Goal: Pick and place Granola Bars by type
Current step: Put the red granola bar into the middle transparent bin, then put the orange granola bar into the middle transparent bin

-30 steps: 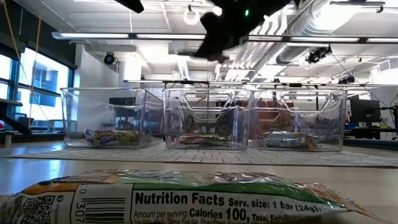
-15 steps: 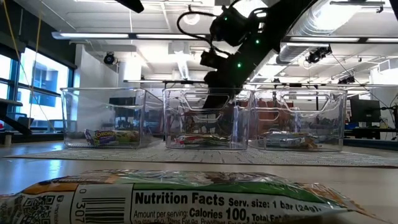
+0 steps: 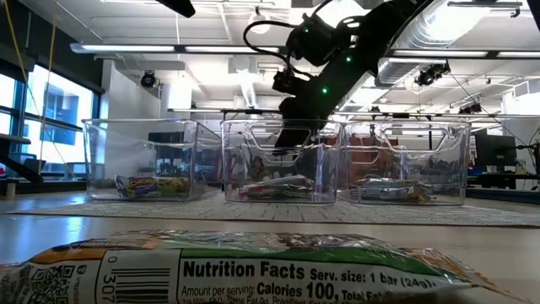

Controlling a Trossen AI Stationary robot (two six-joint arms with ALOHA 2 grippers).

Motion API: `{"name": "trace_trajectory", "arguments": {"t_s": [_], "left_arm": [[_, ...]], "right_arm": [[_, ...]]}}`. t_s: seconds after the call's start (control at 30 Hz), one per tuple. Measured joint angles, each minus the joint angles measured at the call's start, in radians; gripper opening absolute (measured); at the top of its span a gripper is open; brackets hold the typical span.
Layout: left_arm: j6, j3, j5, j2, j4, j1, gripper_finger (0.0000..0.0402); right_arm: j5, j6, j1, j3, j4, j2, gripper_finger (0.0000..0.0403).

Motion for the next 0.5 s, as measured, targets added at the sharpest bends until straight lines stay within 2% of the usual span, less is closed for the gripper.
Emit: {"name": "trace_trajectory", "arguments": {"t_s": [0.13,0.23,0.33,0.5], "left_arm": [[0.001,0.0,0.0,0.0,0.0,0.0,0.0176],[0.001,0.0,0.001,0.0,0.0,0.0,0.0176],[0.001,0.0,0.001,0.0,0.0,0.0,0.0176],[0.0,0.0,0.001,0.0,0.0,0.0,0.0176]], "right_arm": [[-0.076,-0.018,0.018,0.0,0.022,-0.01,0.0169],[-0.143,-0.051,0.075,0.0,0.04,-0.059,0.0168],[-0.104,-0.094,0.16,0.001,0.018,-0.135,0.0166],[-0.06,-0.045,0.357,0.004,0.016,-0.247,0.0166]]}}
